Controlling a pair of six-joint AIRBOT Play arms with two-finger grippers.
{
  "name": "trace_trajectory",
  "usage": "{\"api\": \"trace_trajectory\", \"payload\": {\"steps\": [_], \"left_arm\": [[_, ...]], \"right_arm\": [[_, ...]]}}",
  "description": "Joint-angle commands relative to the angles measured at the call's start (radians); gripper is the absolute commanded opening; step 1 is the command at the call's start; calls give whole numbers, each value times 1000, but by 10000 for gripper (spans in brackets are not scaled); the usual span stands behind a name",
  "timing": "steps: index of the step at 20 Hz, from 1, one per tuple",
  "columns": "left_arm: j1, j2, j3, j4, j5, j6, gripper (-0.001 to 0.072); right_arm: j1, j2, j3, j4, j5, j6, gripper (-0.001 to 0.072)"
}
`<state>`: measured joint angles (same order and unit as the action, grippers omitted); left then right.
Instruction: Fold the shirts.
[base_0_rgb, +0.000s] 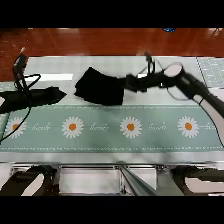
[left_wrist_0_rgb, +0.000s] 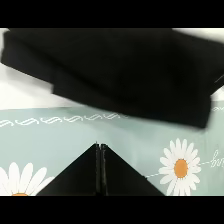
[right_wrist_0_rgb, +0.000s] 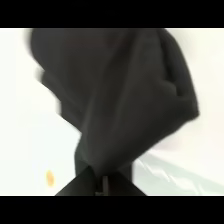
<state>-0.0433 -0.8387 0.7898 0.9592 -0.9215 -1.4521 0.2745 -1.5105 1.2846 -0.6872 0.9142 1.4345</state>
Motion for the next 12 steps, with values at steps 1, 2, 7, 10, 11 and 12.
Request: {"api": "trace_trajectory", "payload": {"steps": [1, 2, 7, 10, 11, 12], "left_arm": [[-1, -26, 0, 0, 13, 0, 19], [-1, -32, 0, 0, 13, 0, 19], [-1, -40, 0, 0, 13, 0, 19], [-1, -40, 0, 0, 12, 1, 19], [-1, -40, 0, 0, 12, 1, 19], [-1, -40, 0, 0, 12, 1, 19]], "right_arm": [[-19, -3, 246, -147, 124, 67, 23], [-42, -3, 310, -164, 167, 75, 23], [-223, 2, 541, -188, 360, 115, 23], [-380, 10, 624, -186, 463, 139, 23], [-434, 20, 629, -183, 487, 151, 23], [-493, 32, 629, -183, 514, 157, 23]]}}
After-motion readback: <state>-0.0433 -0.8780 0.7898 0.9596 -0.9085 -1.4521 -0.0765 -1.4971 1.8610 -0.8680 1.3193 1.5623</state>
